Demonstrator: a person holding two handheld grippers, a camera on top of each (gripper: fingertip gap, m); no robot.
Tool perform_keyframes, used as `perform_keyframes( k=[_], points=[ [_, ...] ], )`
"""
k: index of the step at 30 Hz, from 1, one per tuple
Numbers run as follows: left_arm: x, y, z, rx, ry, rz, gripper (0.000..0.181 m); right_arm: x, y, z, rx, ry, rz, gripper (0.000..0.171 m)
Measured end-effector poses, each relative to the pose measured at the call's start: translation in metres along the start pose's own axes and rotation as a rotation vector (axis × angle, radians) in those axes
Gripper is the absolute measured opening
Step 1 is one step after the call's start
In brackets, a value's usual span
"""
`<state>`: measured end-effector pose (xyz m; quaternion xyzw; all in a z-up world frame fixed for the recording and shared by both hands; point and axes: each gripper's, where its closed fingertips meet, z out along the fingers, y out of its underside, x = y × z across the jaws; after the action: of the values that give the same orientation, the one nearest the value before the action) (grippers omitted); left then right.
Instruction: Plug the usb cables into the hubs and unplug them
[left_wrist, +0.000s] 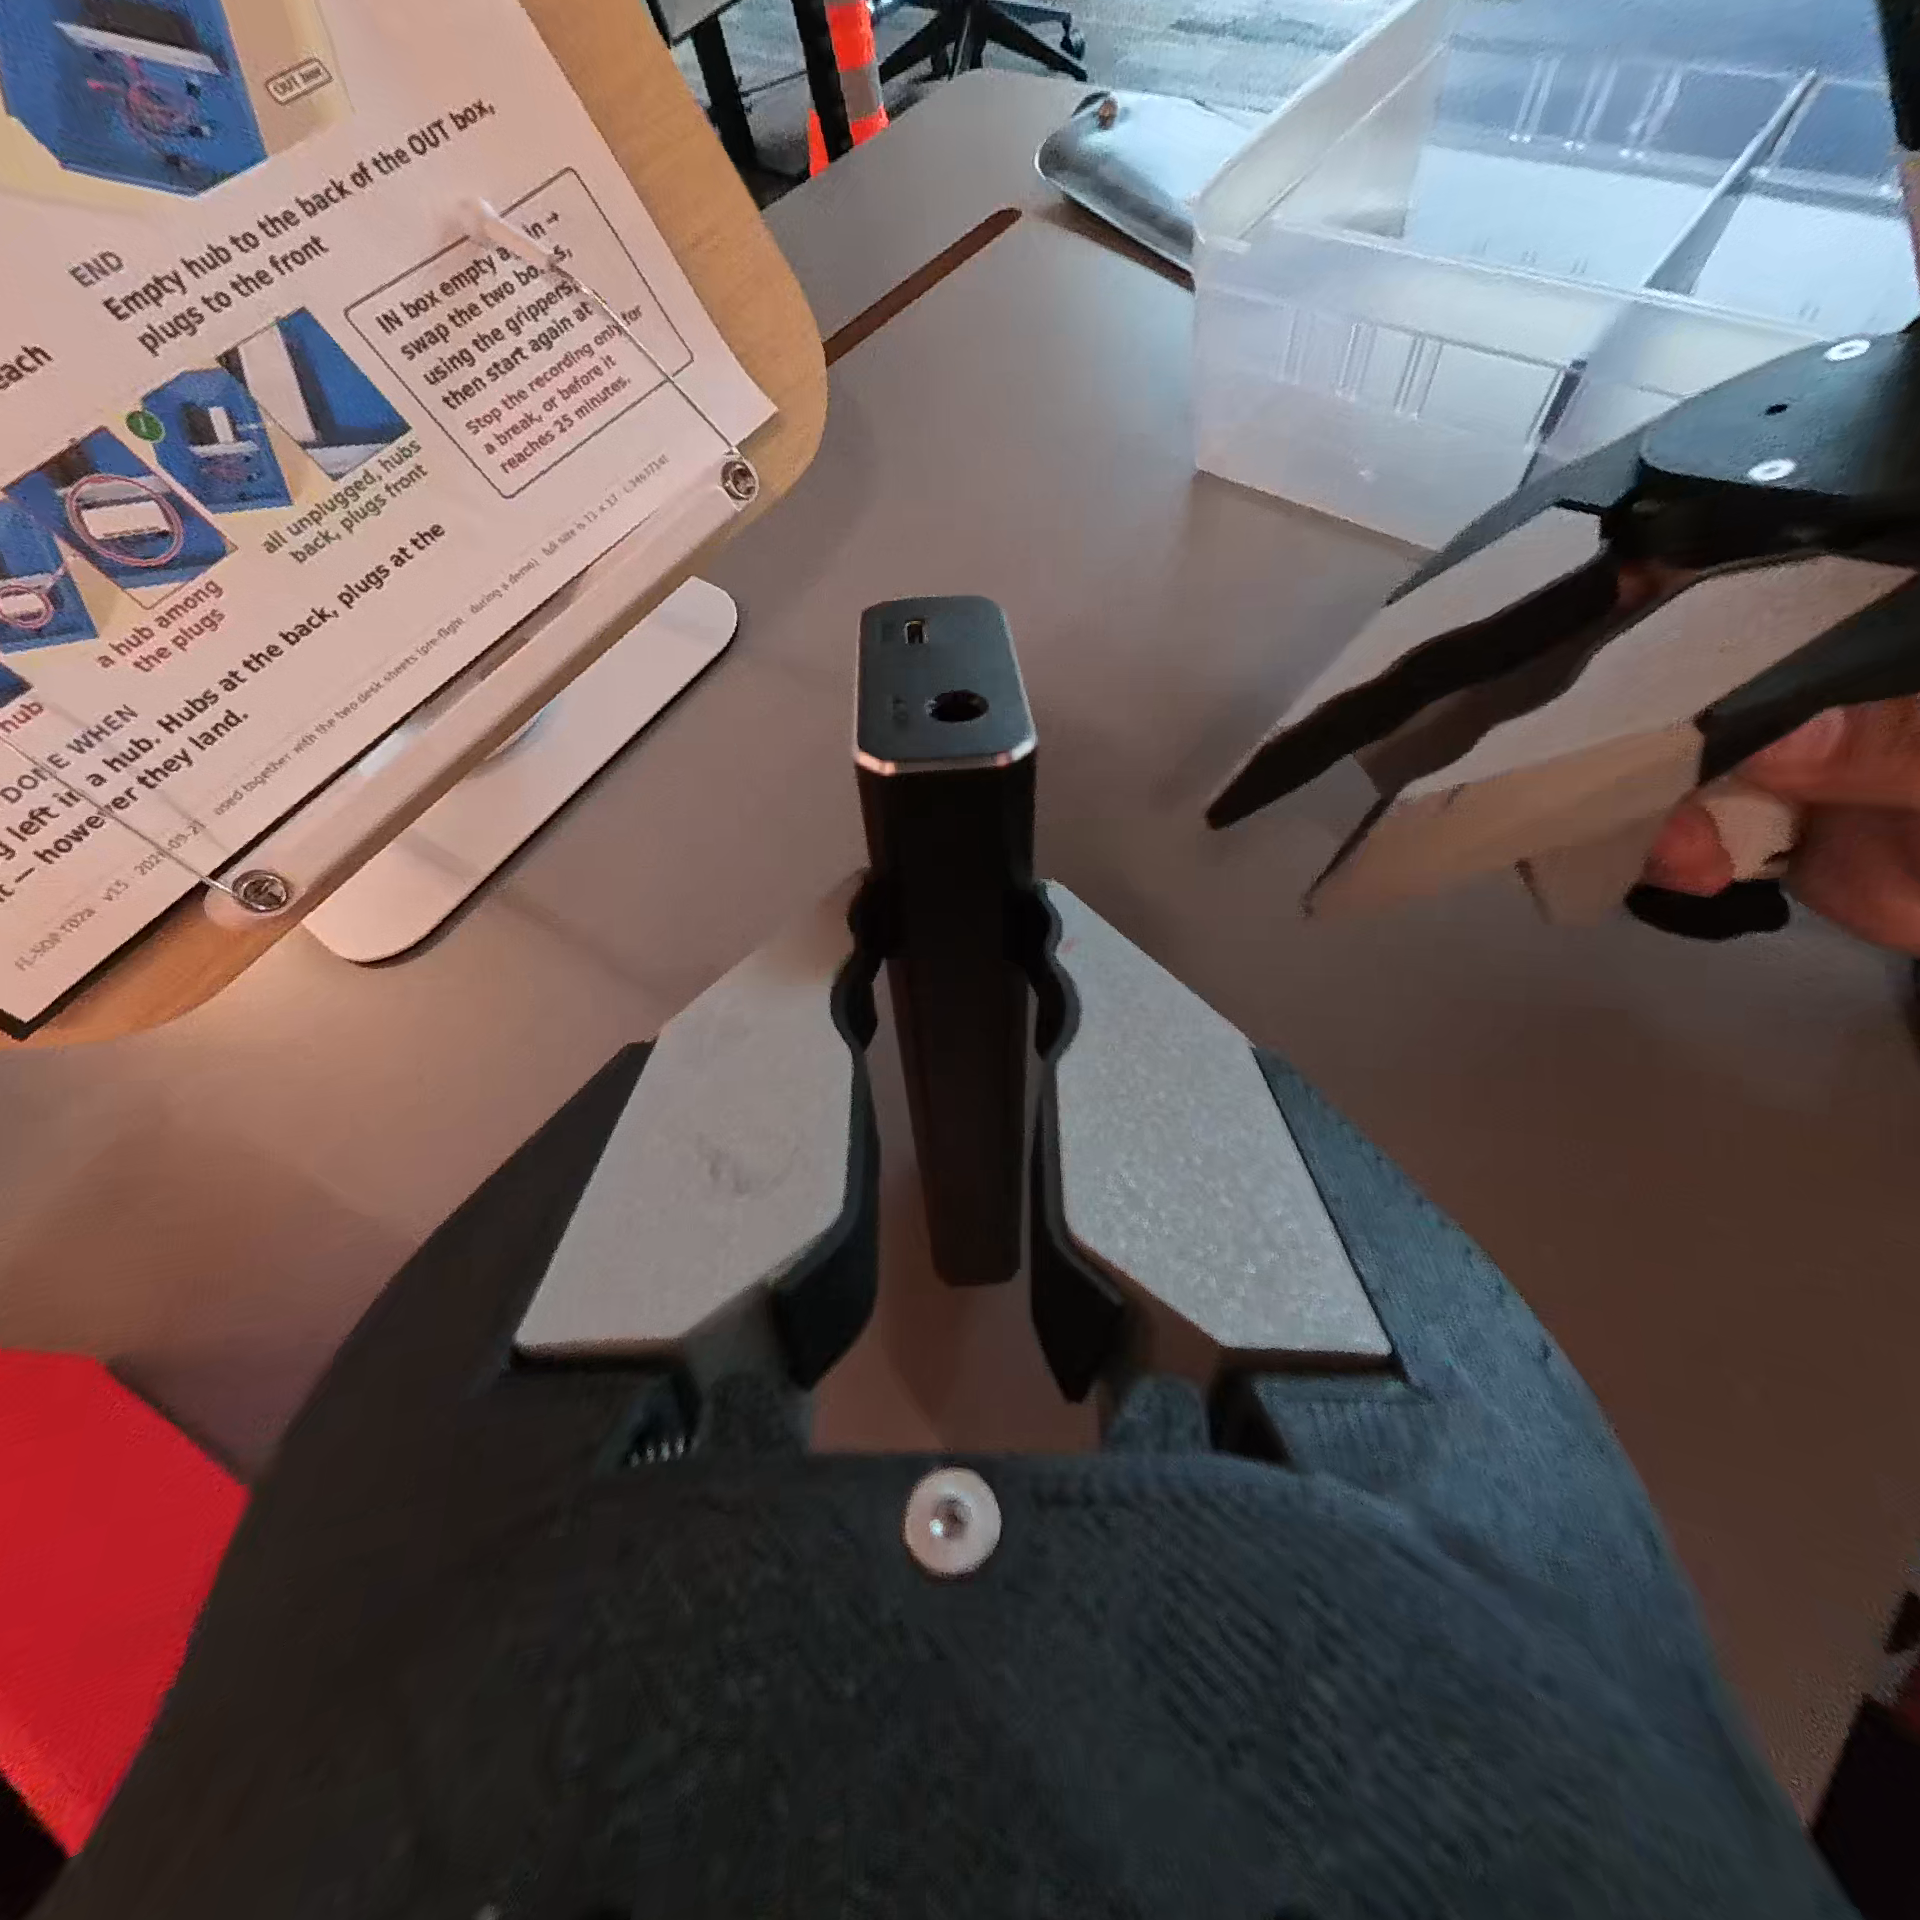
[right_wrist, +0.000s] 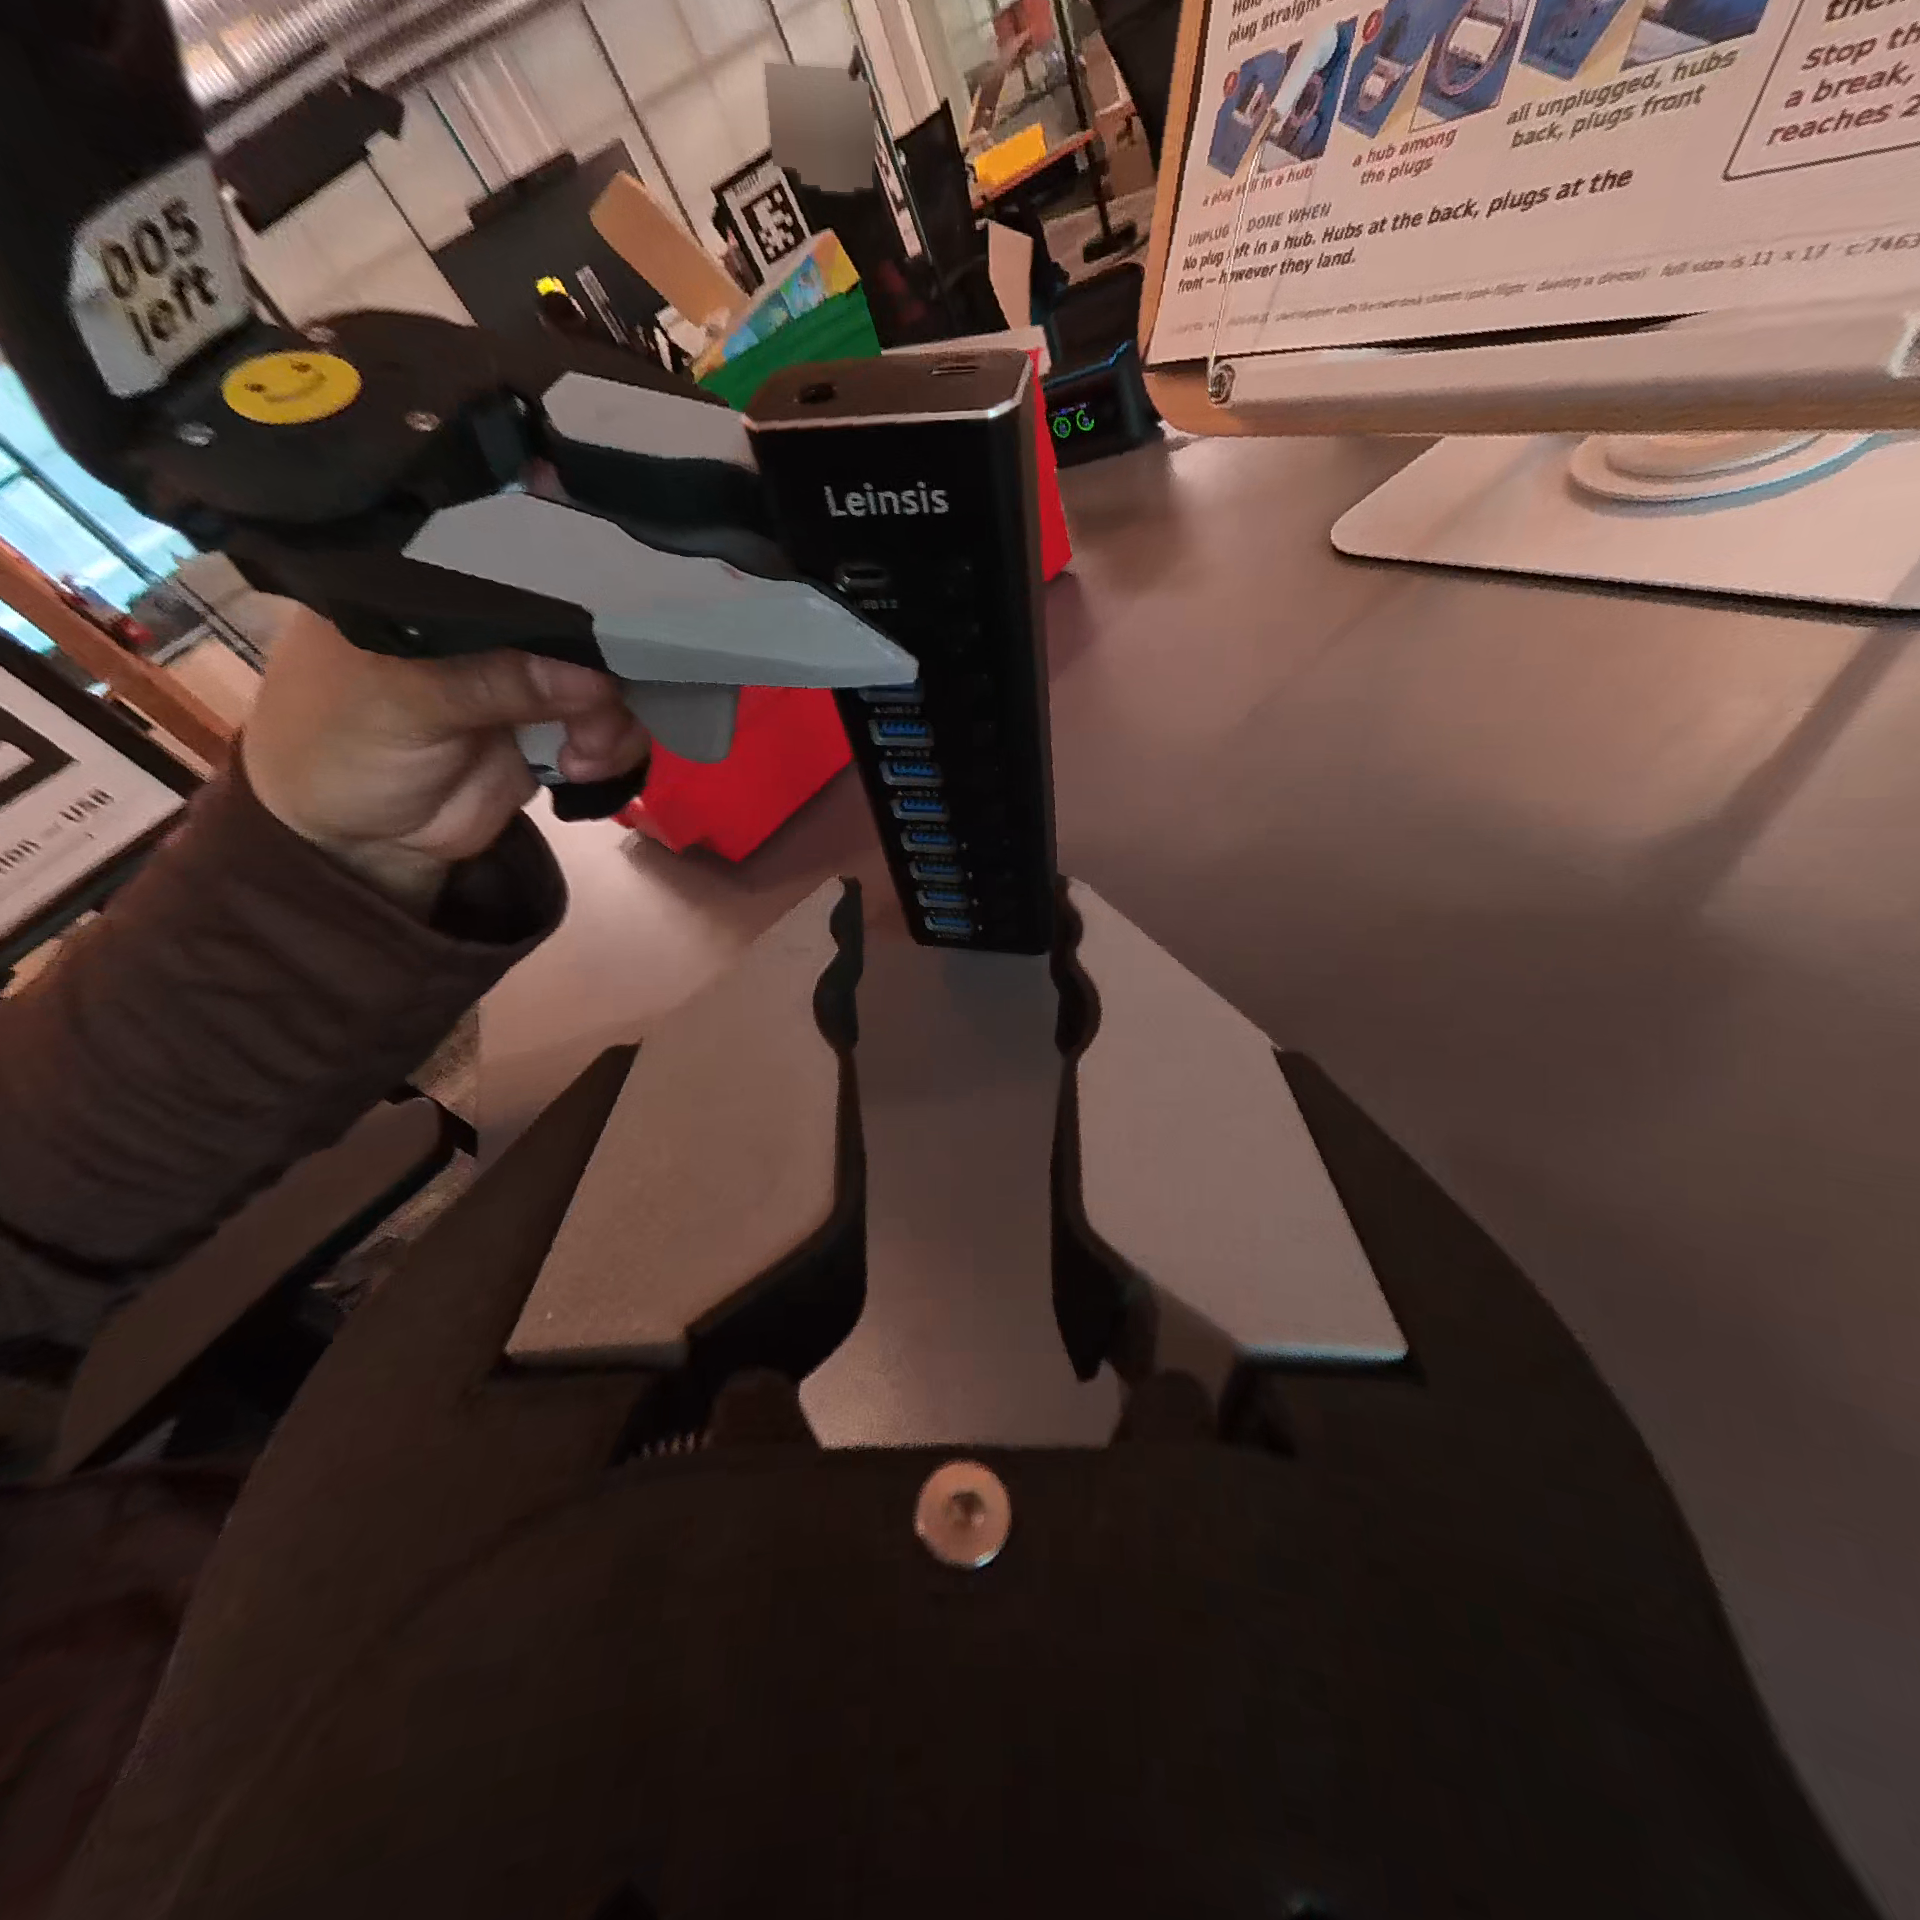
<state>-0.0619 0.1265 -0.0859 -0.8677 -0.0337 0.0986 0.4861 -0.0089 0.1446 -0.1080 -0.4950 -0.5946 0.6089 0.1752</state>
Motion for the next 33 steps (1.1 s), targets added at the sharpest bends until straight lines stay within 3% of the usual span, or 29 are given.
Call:
perform_keyframes(
  k=[14,18,23,28,33],
  points=[
    [-0.012,0.025,-0.03,0.123,-0.041,-0.212,0.025,-0.001,0.005,0.005,-0.038,0.039,-0.067,0.03],
    [-0.01,0.033,-0.026,0.093,-0.046,-0.226,0.031,0.006,0.006,0.003,-0.049,0.108,-0.119,0.027],
    [-0.007,0.051,-0.024,0.066,-0.013,-0.23,0.054,0.011,0.008,0.002,-0.069,0.179,-0.191,0.024],
    [0.012,0.08,-0.012,-0.046,0.045,-0.185,0.051,0.01,0.013,0.006,-0.097,0.192,-0.217,0.024],
    [0.021,0.099,-0.003,-0.114,0.05,-0.166,0.064,0.011,0.015,0.006,-0.105,0.192,-0.213,0.024]
  ],
)
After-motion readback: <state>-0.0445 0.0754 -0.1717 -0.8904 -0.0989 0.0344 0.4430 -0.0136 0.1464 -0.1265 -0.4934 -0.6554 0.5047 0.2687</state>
